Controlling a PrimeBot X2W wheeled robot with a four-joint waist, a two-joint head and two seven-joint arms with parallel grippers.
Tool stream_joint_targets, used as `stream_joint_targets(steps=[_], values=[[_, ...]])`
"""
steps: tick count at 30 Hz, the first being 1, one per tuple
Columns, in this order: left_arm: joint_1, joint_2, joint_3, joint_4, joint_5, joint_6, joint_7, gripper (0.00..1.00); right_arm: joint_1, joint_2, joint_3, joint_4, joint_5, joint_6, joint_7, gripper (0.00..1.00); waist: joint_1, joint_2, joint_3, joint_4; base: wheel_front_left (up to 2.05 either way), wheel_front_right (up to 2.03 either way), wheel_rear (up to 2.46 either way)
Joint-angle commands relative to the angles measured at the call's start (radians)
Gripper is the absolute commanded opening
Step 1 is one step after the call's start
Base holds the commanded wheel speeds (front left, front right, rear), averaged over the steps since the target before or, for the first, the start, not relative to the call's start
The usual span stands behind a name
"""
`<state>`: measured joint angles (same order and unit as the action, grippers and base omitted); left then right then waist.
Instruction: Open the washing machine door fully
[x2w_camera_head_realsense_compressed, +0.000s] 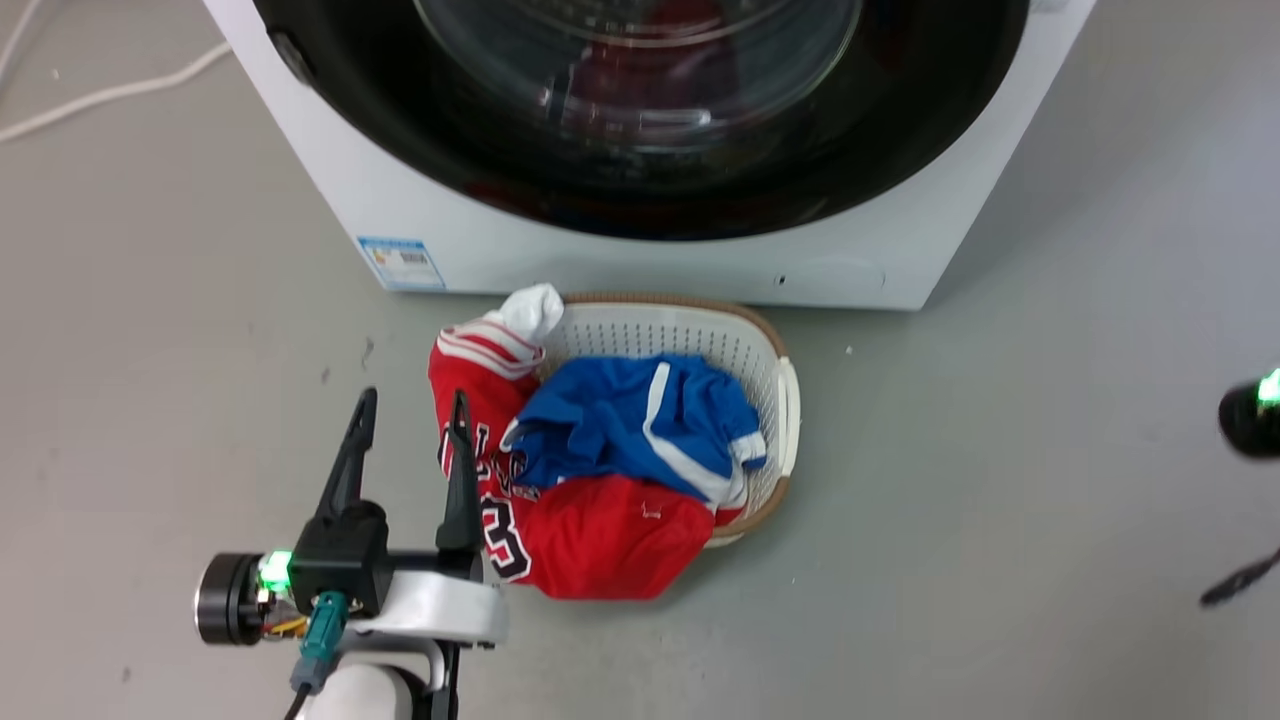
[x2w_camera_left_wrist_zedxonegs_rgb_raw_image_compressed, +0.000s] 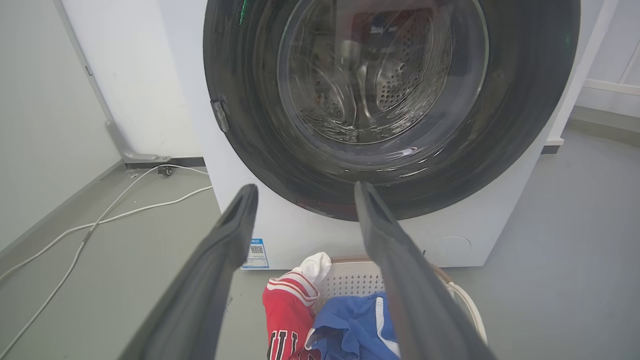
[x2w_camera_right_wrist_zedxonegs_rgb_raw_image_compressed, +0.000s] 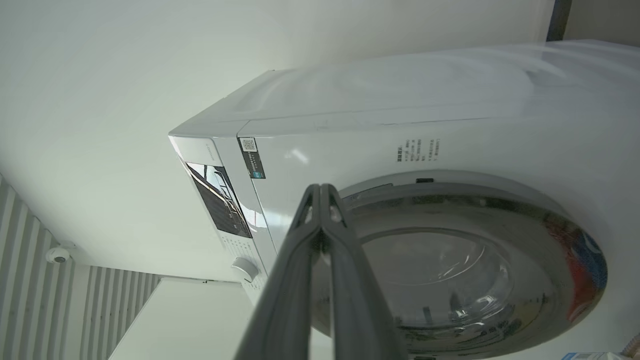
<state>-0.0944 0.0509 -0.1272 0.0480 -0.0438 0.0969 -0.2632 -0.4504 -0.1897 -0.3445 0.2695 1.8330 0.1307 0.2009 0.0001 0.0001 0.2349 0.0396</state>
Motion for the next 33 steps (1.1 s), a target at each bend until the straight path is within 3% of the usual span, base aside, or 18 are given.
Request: stream_joint_targets(steps=[1,17,20,33], values=[[-0.024,-0.001,-0.004,-0.007,-0.001,0.002,-0.003,1.00,-0.055,-0.017,0.007,0.023,-0.009,0.000,0.016,0.00,-0.0001,-0.0001,0.052,0.011,0.00,0.00,0.00],[-0.154,-0.001,-0.026,-0.028,0.009,-0.006,-0.003,1.00,-0.562,-0.165,0.158,0.290,-0.100,0.000,0.122,0.00,-0.0001,-0.0001,0.284,0.028,0.00,0.00,0.00],[-0.180,-0.001,-0.038,-0.033,0.000,-0.003,-0.003,1.00,-0.663,-0.196,0.227,0.339,-0.135,0.000,0.182,0.00,-0.0001,-0.0001,0.327,0.041,0.00,0.00,0.00],[-0.214,-0.001,-0.060,-0.030,-0.015,0.004,-0.003,1.00,-0.807,-0.224,0.369,0.403,-0.228,0.000,0.284,0.00,-0.0001,-0.0001,0.381,0.057,0.00,0.00,0.00]])
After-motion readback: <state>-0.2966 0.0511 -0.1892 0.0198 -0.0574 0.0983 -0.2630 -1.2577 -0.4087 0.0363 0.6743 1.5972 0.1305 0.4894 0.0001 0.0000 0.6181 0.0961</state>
